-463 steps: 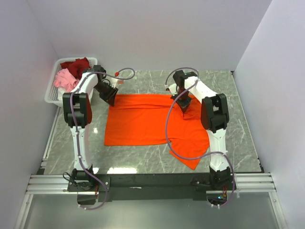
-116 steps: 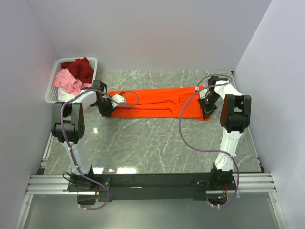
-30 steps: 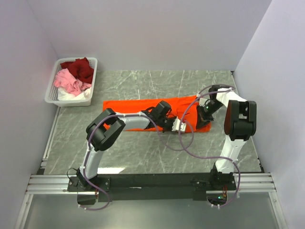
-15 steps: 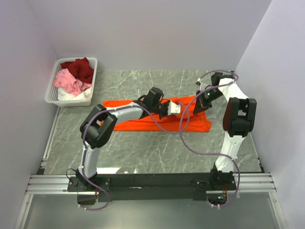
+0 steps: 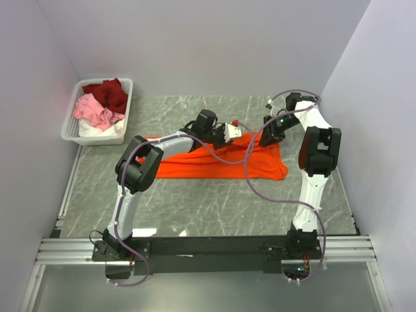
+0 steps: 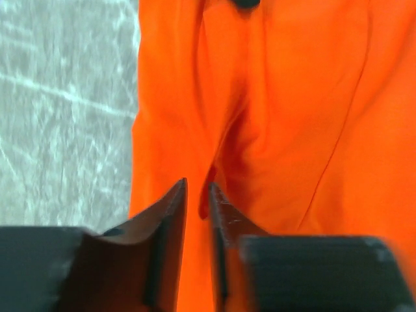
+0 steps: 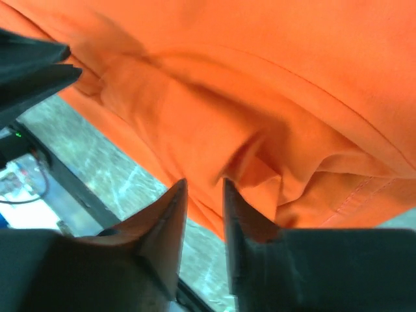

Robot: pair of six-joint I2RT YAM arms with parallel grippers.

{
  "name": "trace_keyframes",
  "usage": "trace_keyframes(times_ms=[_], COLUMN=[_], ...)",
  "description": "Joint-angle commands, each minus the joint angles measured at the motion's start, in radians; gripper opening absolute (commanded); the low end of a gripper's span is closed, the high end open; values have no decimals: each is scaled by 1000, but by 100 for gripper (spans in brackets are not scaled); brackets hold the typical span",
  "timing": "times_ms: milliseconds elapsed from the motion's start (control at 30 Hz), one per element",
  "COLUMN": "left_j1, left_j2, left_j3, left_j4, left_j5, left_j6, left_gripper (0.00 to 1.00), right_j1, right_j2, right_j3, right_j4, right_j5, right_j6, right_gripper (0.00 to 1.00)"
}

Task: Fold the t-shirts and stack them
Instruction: Fold the tshirt

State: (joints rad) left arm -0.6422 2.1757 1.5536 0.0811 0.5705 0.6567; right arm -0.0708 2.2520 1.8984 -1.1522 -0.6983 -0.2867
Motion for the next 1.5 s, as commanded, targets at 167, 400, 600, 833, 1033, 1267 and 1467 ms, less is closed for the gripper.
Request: trace_keyframes(times_ms=[167, 400, 600, 833, 1033, 1267, 1467], left_j1=[108, 341, 553, 788, 806, 806, 805], left_j2=[-126, -375, -481, -456, -384, -292, -332], left_j3=[79, 7, -93, -139, -101, -24, -98], left_j4=[-231, -719, -967, -1035, -1051, -1122, -1173], left_j5=[-40, 0, -69, -104, -84, -133, -143], left_j6=[-164, -376, -404, -414, -296, -206, -218], left_gripper=[38, 43, 54, 58, 61, 60, 58], right_j1=[-27, -52, -52, -52, -52, -52, -49], right_j2=[-92, -247, -298, -298, -296, -302, -310], right_j3=[33, -188, -327, -410, -435, -417, -426], right_j4=[-12, -76, -61, -20, -23, -64, -73], right_j5=[55, 241, 336, 353, 345, 327, 319], right_j6=[-18, -111, -94, -68, -75, -89, -85], right_gripper=[51, 52, 52, 53, 53, 49, 48])
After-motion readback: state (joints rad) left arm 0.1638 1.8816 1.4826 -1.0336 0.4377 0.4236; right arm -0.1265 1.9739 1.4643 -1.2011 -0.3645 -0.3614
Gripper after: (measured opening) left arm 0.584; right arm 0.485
